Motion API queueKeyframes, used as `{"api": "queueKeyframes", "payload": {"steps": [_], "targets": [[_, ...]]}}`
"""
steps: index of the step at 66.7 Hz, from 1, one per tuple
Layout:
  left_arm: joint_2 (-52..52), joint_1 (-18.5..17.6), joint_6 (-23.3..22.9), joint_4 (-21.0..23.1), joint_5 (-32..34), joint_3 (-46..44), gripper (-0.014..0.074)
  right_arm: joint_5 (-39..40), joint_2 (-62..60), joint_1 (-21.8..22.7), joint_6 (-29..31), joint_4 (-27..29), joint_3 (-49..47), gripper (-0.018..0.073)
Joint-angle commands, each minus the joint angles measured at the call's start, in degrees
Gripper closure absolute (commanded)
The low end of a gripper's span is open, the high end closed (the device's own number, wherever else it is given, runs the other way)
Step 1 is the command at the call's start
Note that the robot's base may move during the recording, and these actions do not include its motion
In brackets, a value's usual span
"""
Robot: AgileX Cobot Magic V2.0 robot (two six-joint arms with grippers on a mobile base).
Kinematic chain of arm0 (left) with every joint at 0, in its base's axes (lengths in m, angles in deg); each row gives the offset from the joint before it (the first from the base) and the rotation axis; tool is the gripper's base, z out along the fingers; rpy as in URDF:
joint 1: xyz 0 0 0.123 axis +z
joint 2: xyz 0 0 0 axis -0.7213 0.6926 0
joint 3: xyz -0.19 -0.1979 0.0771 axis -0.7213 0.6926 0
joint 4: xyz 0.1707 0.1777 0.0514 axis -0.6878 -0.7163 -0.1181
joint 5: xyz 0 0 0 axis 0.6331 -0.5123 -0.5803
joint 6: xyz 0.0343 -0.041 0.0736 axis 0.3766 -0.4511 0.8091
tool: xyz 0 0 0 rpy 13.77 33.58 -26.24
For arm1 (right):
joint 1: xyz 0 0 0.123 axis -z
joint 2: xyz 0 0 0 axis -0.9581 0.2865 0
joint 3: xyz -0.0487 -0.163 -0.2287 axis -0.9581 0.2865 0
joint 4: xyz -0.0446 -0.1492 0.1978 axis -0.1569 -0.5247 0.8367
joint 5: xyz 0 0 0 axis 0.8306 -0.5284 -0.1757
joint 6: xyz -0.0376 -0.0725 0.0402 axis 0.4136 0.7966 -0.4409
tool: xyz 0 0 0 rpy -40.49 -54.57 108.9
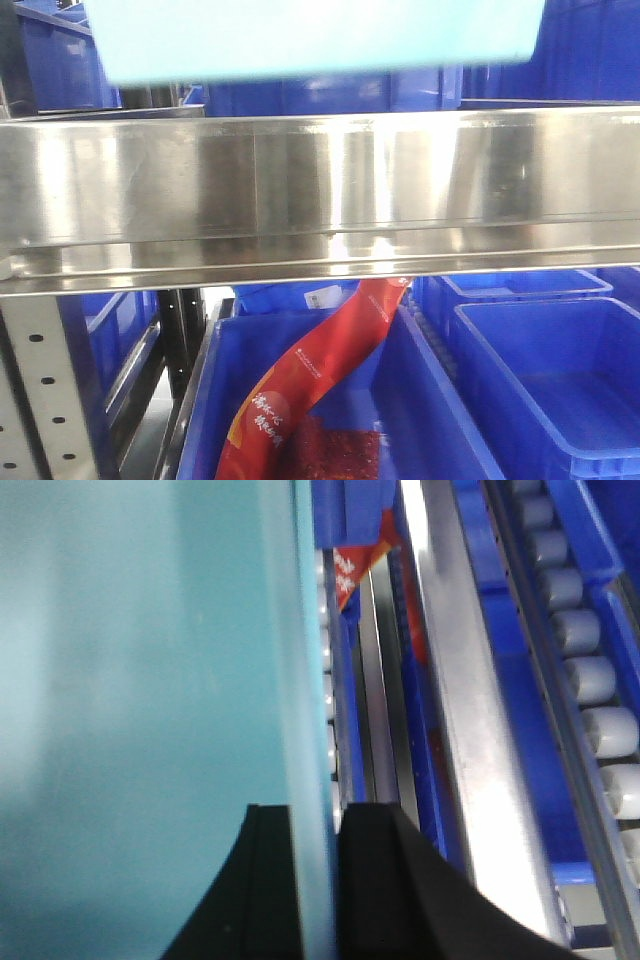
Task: Move two blue bins to right shelf middle
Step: 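Push the teal bin onto the upper shelf away from the robot with both grippers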
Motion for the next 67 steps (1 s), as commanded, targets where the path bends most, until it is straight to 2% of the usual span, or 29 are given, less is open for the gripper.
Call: {"api": "queueKeyframes", "payload": {"steps": [1,8,13,23,29,35,41,51,57,63,67], "targets": [[0.3,-0.5,0.1,2.1,6.1,-0.8,0.0707,5.0,0.5,-0.3,-0.6,2.1,-0.7,0.0725],[1.6,-0.5,0.6,2.4,6.1,-0.8,0.0699,4.3,2.1,0.4,-0.6,2.1,-0.7,0.0713],[2.0,-0.5,1.9,3.3,6.3,-0.8,0.0625,3.3,2.5,1.1,-0.6,2.1,-0.7,0.0662],[2.0,-0.5,3.2,3.4,6.6,-0.9,0.0405,2.6,2.5,2.2,-0.6,2.1,-0.7,0.0433],[2.0,-0.5,3.2,3.4,6.5,-1.0,0.0306,2.6,2.5,2.3,-0.4,2.2,-0.7,0.0286],[2.0,-0.5,3.2,3.4,6.5,-1.3,0.0250,2.6,2.5,2.3,0.0,2.2,-0.7,0.0167],[2.0,-0.5,3.2,3.2,6.1,-2.0,0.0236,2.8,2.2,2.3,0.0,2.2,-0.8,0.0113],[1.9,-0.5,3.2,2.6,3.0,-6.5,0.0241,2.8,0.2,2.3,0.4,2.2,-1.9,0.0115],[1.9,-0.5,3.2,2.6,0.0,-10.1,0.0280,1.9,-1.3,2.3,1.7,2.2,-3.3,0.0144],[1.8,-0.5,3.2,2.6,-2.7,-13.6,0.0391,0.5,-2.9,2.3,2.5,2.4,-4.7,0.0247],[1.7,-0.5,3.2,2.6,-3.5,-16.0,0.0491,-0.1,-4.2,2.3,3.7,2.7,-5.5,0.0375]]}}
